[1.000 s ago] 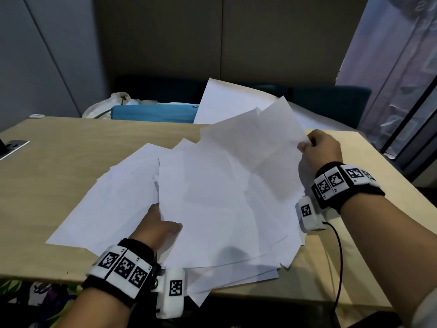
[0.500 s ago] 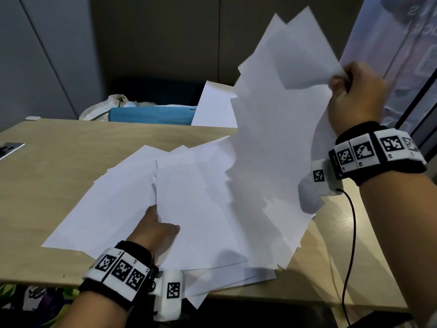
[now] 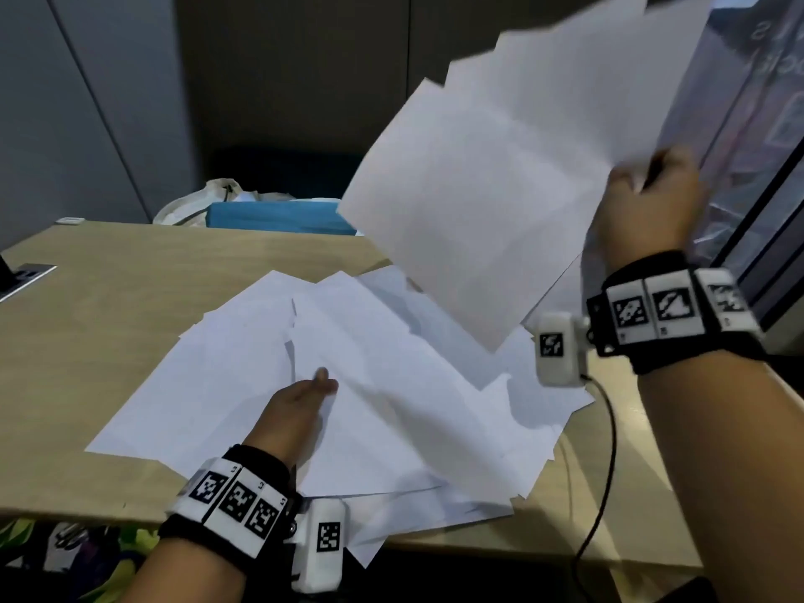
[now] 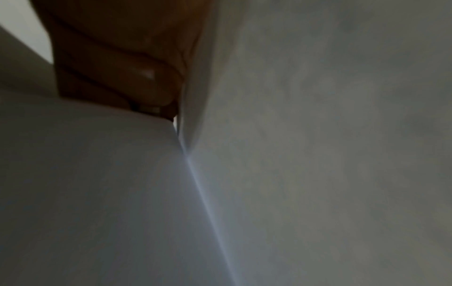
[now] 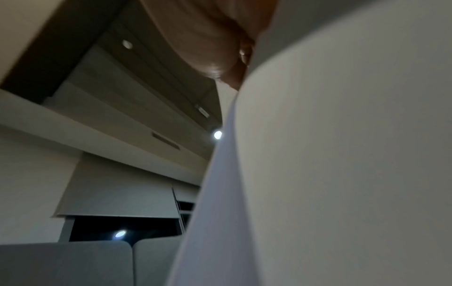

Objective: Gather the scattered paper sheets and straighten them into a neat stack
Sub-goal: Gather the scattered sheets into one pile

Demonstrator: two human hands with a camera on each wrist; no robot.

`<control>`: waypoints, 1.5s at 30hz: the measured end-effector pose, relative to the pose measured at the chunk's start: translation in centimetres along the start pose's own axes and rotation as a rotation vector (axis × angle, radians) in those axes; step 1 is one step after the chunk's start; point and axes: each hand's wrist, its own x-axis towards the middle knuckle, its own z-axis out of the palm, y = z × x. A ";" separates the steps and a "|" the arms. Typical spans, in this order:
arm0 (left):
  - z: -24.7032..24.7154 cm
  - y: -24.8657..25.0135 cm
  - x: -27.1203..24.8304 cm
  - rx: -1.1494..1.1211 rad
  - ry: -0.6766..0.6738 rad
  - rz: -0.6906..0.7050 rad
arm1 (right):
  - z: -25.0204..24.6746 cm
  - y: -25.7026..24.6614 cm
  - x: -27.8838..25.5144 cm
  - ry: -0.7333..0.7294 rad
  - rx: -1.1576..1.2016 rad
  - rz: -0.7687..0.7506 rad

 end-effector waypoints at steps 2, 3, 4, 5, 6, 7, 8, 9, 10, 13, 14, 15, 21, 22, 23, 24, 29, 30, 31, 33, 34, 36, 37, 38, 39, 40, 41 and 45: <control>0.1 1.0 -0.8 -0.046 -0.017 -0.004 | 0.9 1.5 -3.3 -0.105 0.053 0.110; 0.0 1.1 -1.0 -0.072 -0.023 -0.022 | 1.4 2.4 -5.0 -0.162 0.052 0.172; 0.0 1.2 -1.1 -0.113 -0.038 -0.038 | 1.9 3.2 -6.6 -0.215 0.032 0.222; -0.1 1.2 -1.1 -0.158 -0.050 -0.057 | 2.3 4.2 -8.1 -0.262 0.014 0.261; -0.1 1.2 -1.3 -0.173 -0.050 -0.072 | 2.6 4.9 -9.5 -0.306 0.004 0.298; 0.0 1.2 -1.2 -0.148 -0.035 -0.056 | 2.9 5.7 -10.4 -0.353 -0.003 0.330; 0.0 1.1 -1.1 -0.115 -0.011 -0.016 | 3.1 6.2 -11.1 -0.407 -0.015 0.358; 0.0 0.9 -0.9 -0.071 0.015 0.021 | 3.3 6.7 -11.6 -0.467 -0.032 0.388; -0.1 0.7 -0.5 -0.036 0.032 0.042 | 3.5 7.1 -11.7 -0.527 -0.041 0.424; -0.4 -0.2 0.5 0.003 0.059 0.052 | 3.9 8.3 -11.4 -0.629 -0.020 0.537; -0.5 -0.5 0.9 0.007 0.070 0.047 | 3.9 8.6 -11.1 -0.640 -0.009 0.575; -0.7 -0.6 1.1 0.016 0.075 0.042 | 4.0 9.0 -10.7 -0.643 -0.008 0.596; -1.9 -1.7 3.0 0.130 0.045 0.045 | 4.2 11.6 -8.3 -0.750 -0.161 0.571; -1.9 -1.6 3.0 0.153 0.022 0.037 | 4.3 11.9 -8.2 -0.785 -0.186 0.585; -2.0 -1.5 2.9 0.176 0.005 0.030 | 4.6 12.3 -8.1 -0.818 -0.208 0.590; -1.9 -1.4 2.7 0.194 -0.007 0.026 | 4.7 12.3 -8.3 -0.854 -0.240 0.588; -1.0 -1.0 2.1 0.251 0.009 0.018 | 6.0 11.7 -10.1 -1.034 -0.378 0.509; -0.7 -0.9 1.9 0.241 0.005 0.011 | 6.1 11.2 -10.6 -1.062 -0.377 0.518; -0.5 -0.9 1.8 0.222 0.005 0.021 | 6.3 10.8 -11.1 -1.079 -0.374 0.513; -0.1 -0.8 1.6 0.153 0.025 0.024 | 6.6 9.7 -11.9 -1.087 -0.368 0.492; 0.0 -0.9 1.6 0.085 0.041 0.011 | 6.8 9.2 -12.4 -1.078 -0.361 0.489; 0.3 -1.1 1.7 0.006 0.054 0.030 | 7.0 8.3 -13.1 -1.069 -0.364 0.458; 0.3 -1.3 1.7 -0.003 0.037 0.048 | 7.2 8.0 -13.4 -1.073 -0.382 0.436; 0.3 -1.5 1.9 -0.023 0.011 0.054 | 7.4 8.0 -13.6 -1.090 -0.408 0.418; 0.3 -1.6 1.8 -0.038 -0.019 0.056 | 7.5 7.9 -13.7 -1.104 -0.425 0.399; 0.3 -1.7 1.7 -0.049 -0.048 0.045 | 7.6 7.9 -13.7 -1.112 -0.440 0.391; 0.3 -1.7 1.5 -0.051 -0.076 0.047 | 7.4 7.9 -13.6 -1.104 -0.450 0.381; 0.1 -1.8 1.1 -0.032 -0.137 0.068 | 6.9 8.8 -12.3 -1.009 -0.457 0.407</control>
